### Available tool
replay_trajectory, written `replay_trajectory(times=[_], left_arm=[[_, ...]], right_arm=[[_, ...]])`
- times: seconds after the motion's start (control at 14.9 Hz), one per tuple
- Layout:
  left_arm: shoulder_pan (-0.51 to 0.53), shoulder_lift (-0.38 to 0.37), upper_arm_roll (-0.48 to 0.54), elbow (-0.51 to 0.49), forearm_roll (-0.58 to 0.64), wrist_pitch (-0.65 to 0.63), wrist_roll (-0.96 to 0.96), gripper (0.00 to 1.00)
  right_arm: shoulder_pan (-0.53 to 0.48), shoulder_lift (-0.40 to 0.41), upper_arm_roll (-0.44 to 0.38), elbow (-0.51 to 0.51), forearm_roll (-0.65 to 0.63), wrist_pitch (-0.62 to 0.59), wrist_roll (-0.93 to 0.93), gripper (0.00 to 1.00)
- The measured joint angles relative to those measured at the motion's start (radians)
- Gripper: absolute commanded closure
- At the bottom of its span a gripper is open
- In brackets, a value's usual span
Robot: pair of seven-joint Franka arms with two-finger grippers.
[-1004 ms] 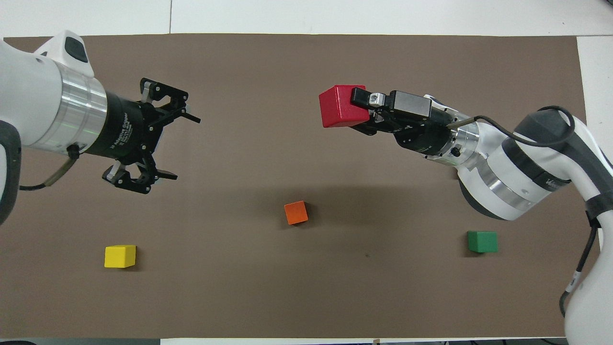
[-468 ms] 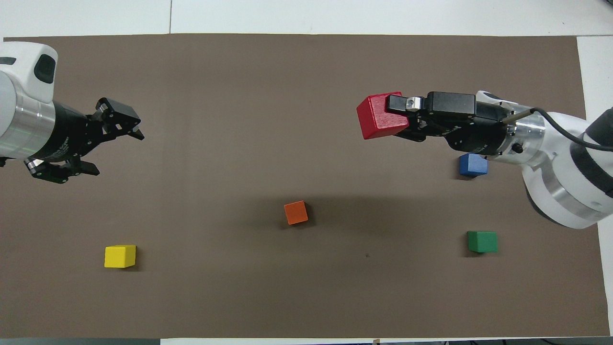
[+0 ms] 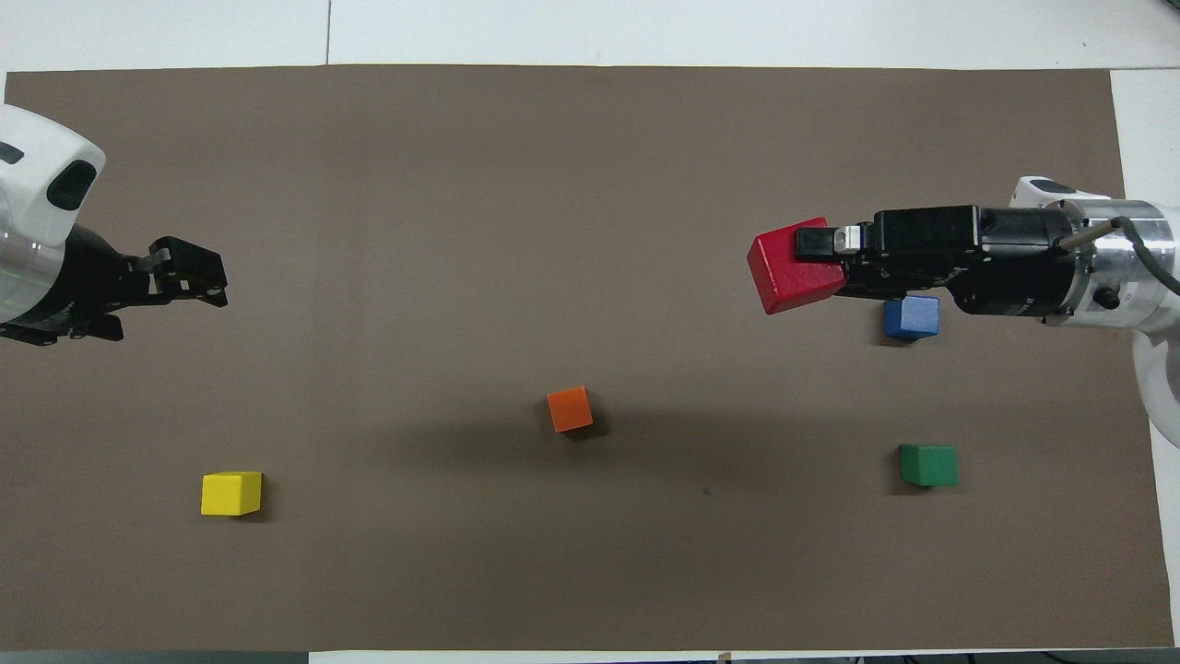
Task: Transfer red block to right arm and stack on blue block
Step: 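Carry the red block with the right gripper over the blue block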
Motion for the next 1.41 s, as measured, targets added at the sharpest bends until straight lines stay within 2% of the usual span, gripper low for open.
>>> replay_trajectory(times=[0.33,0.67,0.87,1.27,1.41], left_arm=[[0.016,-0.005,0.001,0.000,0.040,-0.014,0.183,0.00],[0.022,-0.006,0.001,0.000,0.041,-0.010,0.214,0.00],[0.022,-0.006,0.001,-0.001,0.041,-0.013,0.214,0.00],[0.029,-0.006,0.005,0.000,0.041,-0.011,0.207,0.00],[0.039,-0.006,0.006,0.000,0.041,-0.010,0.207,0.00]], right_arm=[[-0.007,-0.017,-0.001,0.091,-0.320,0.003,0.118,1.00],[-0.007,-0.025,0.003,0.167,-0.636,0.003,0.212,1.00],[-0.005,-0.026,0.017,0.221,-0.877,0.003,0.275,1.00],[0.029,-0.026,0.029,0.228,-1.286,0.002,0.327,1.00],[0.045,-0.026,0.031,0.216,-1.362,0.002,0.345,1.00]])
